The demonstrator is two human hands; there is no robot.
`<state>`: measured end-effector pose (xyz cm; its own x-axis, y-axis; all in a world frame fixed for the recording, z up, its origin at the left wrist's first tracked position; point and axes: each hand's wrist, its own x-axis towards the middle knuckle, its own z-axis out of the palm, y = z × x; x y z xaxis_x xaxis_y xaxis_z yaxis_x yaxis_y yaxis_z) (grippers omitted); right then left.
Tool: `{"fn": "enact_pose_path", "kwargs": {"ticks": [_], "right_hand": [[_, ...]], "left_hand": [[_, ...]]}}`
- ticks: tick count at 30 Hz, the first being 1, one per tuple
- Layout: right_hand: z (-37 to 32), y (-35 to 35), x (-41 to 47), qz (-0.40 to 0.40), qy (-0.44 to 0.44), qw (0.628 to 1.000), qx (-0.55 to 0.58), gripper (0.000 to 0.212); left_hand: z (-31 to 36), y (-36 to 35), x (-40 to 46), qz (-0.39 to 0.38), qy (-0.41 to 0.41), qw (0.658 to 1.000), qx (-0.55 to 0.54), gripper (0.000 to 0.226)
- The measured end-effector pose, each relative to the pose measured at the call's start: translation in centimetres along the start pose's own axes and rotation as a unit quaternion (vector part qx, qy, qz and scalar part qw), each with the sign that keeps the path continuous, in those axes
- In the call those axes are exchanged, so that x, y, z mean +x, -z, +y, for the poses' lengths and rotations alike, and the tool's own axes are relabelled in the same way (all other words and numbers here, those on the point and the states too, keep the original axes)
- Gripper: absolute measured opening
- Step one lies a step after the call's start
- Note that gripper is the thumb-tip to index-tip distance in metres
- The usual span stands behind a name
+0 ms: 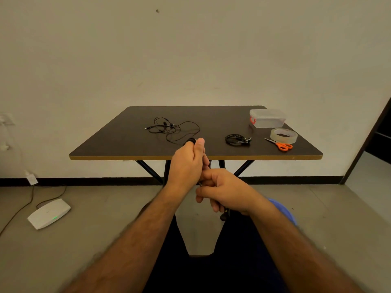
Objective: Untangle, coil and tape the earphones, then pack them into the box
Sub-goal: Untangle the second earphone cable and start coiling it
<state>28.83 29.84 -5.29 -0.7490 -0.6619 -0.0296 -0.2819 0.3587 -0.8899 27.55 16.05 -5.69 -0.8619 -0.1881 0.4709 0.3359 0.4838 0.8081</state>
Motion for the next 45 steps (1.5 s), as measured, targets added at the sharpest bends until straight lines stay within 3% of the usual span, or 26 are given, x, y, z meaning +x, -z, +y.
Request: {"fn": "enact_pose_path", "kwargs": {"ticks": [5,12,19,27,35,45], "right_hand": [[-0.2,1.4,0.1,0.043,0.017,0.991,-0.129,0.013],[-0.6,2.6,-0.1,0.047,0.058,0.975,-0.211,0.015],[-0.9,3.6,-0.1,0.147,0.106,0.942,-0.282,0.017],[0.0,4.6,0.0,0.189,0.143,0.949,-0.209,0.011],[0.5,4.8,-0.1,0.168,0.159,0.971,-0.062,0.018],[1.1,4.0,-0.2,0.108,0.139,0.983,0.049,0.024]], "left_hand": [[-0.7,0.2,0.3,-0.083,0.022,0.989,0.124,0.042],[-0.1,0.4,-0.3,-0.215,0.099,0.972,0.013,0.055],[-0.4,0.7,-0.9,-0.331,0.199,0.92,-0.073,0.074],[-0.3,1.3,-0.6,-0.396,0.258,0.843,-0.257,0.056],[-0.3,1.9,-0.7,-0.413,0.274,0.791,-0.358,0.046],[-0.7,1.8,-0.7,-0.402,0.265,0.754,-0.447,0.05]]}}
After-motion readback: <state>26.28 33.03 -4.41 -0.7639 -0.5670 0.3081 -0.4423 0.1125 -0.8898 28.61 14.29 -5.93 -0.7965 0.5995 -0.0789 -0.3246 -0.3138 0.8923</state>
